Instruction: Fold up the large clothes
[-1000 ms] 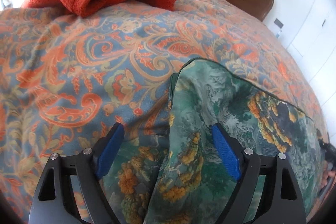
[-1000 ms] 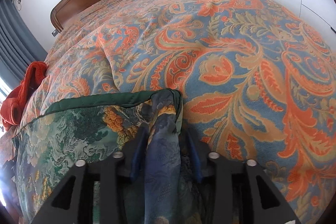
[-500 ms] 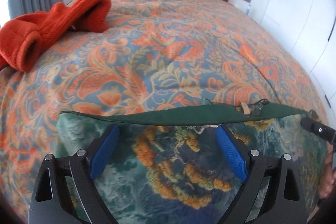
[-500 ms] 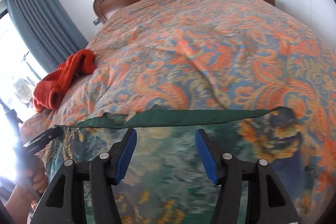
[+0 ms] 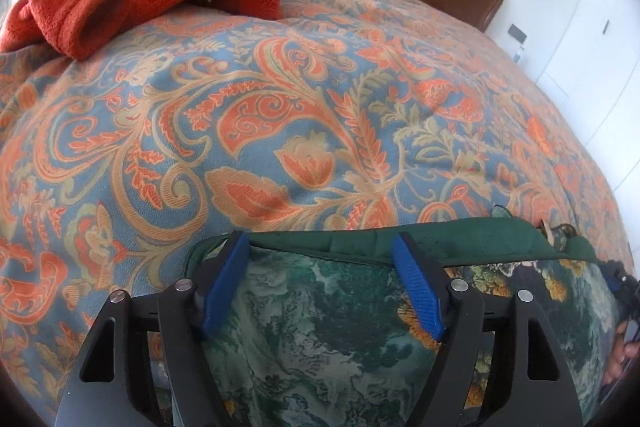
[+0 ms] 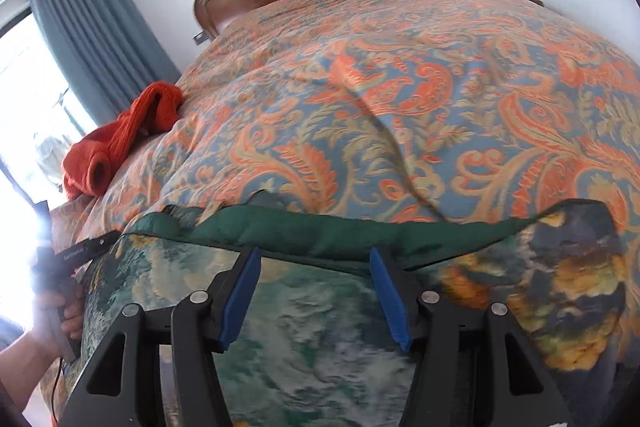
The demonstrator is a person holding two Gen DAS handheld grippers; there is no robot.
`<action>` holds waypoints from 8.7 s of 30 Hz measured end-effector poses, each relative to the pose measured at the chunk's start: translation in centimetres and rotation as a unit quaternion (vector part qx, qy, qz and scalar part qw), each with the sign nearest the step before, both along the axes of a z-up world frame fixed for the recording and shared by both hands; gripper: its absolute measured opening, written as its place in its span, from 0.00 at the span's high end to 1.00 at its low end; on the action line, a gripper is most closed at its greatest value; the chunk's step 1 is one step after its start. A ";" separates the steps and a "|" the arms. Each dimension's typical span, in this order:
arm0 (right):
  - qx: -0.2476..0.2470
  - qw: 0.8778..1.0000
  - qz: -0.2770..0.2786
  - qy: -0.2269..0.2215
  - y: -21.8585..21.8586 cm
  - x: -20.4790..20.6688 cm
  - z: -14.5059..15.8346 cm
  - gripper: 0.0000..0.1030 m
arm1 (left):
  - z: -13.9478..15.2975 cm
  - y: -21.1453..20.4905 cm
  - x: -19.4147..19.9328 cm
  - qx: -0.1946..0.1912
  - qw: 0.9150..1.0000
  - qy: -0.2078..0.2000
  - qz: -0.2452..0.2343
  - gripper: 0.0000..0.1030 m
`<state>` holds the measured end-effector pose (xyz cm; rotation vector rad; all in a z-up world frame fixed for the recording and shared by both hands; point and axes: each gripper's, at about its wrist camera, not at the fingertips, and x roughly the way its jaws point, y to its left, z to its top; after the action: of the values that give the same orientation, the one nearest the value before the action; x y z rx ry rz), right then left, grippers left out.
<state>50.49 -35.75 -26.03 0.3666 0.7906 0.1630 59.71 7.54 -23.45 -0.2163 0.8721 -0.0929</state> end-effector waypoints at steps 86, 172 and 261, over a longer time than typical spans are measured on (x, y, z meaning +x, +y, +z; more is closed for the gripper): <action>0.273 0.921 -0.279 0.015 -8.4 -26.7 -4.4 0.40 | 3.7 -22.9 -26.4 0.109 0.920 -0.014 -0.376 0.05; -0.137 0.975 0.173 0.001 31.1 -13.4 0.1 0.80 | 1.4 4.8 -10.6 -0.081 0.976 0.150 -0.137 0.68; -0.150 0.970 0.172 0.086 36.2 3.0 9.3 0.78 | -1.1 11.1 -14.9 -0.189 0.966 0.118 -0.133 0.62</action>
<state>53.47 0.43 -16.71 -0.0475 1.0313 0.3335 44.85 18.63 -24.60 -0.4745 1.1147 -0.4953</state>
